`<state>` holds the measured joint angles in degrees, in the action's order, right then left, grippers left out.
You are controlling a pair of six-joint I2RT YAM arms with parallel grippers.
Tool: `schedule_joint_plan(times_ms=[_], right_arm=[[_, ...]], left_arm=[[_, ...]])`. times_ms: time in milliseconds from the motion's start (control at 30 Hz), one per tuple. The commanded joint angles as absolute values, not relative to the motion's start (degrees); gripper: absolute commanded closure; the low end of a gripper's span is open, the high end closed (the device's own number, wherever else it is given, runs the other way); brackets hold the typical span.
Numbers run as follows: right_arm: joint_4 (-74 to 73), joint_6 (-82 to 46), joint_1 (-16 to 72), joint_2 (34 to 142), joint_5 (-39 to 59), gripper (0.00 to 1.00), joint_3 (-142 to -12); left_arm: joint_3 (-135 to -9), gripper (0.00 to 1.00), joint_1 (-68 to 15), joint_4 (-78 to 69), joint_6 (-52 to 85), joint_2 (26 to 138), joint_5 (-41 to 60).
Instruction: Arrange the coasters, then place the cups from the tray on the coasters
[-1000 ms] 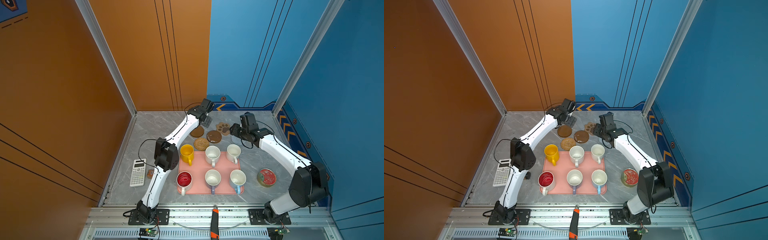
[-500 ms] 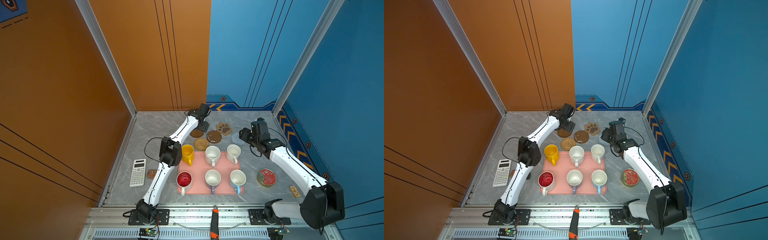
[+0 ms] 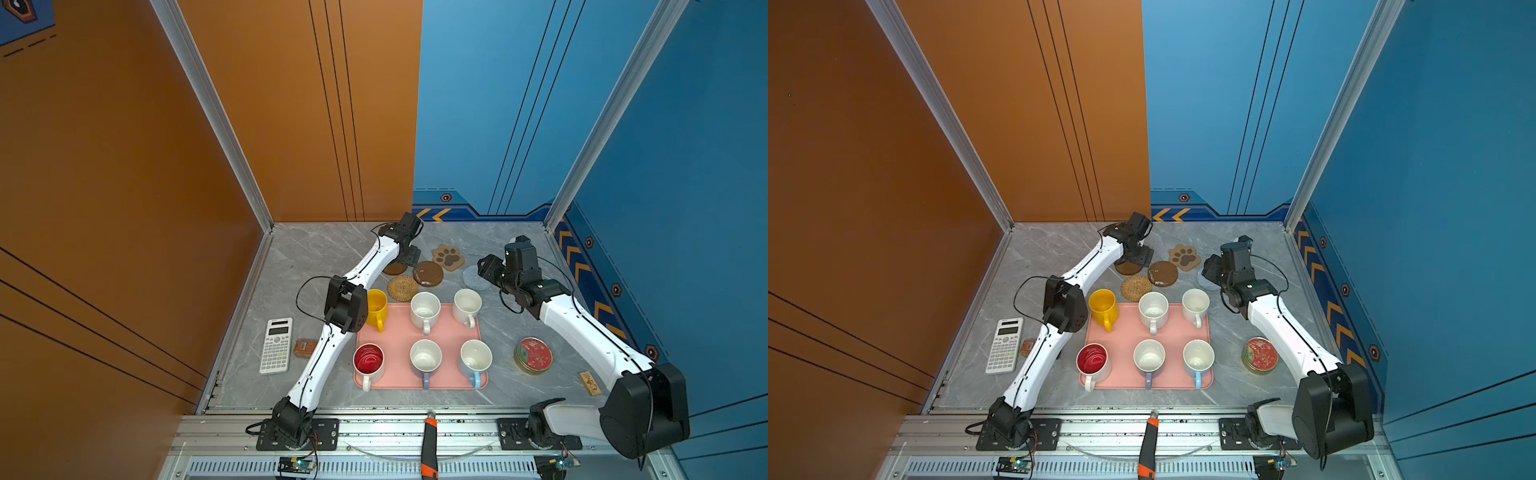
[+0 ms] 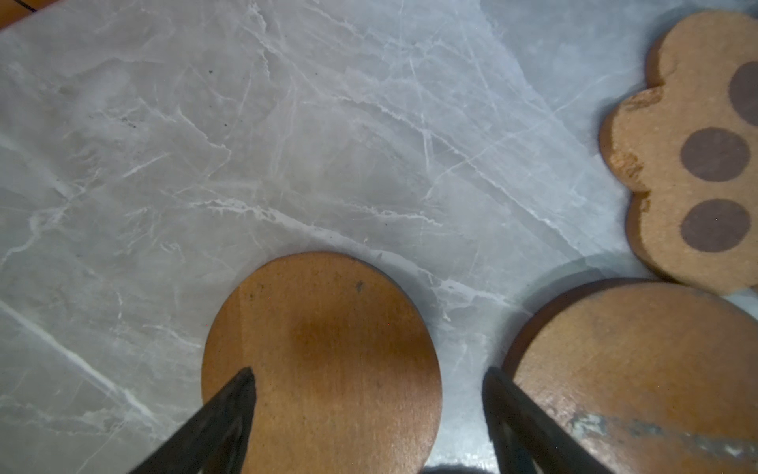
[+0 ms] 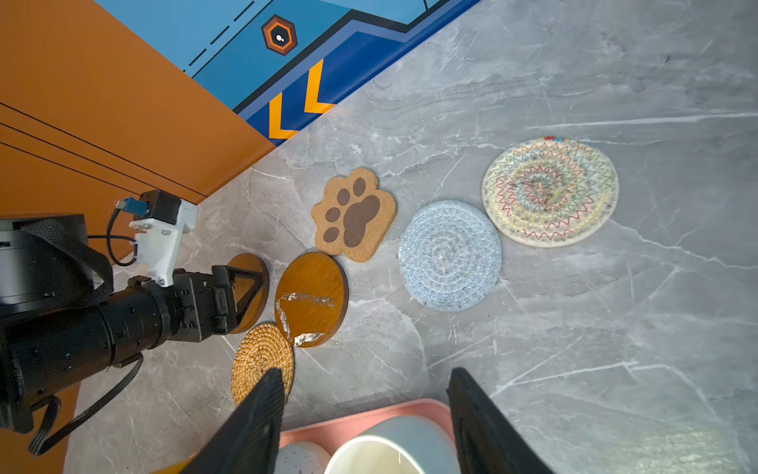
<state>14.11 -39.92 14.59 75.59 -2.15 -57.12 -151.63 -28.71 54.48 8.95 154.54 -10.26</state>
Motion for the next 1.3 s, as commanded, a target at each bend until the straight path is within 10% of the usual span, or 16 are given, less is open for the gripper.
schedule_joint_plan(times_ms=[0, 1267], right_arm=[[12.3, -41.0, 14.3, 74.2, -0.7, 0.37, -56.3], [9.9, -42.1, 13.1, 74.1, 2.8, 0.37, -54.9]], left_arm=[[-152.6, 0.13, -28.3, 52.8, 10.4, 156.2, -11.7], [-132.2, 0.22, -23.4, 50.1, 14.4, 148.9, -12.0]])
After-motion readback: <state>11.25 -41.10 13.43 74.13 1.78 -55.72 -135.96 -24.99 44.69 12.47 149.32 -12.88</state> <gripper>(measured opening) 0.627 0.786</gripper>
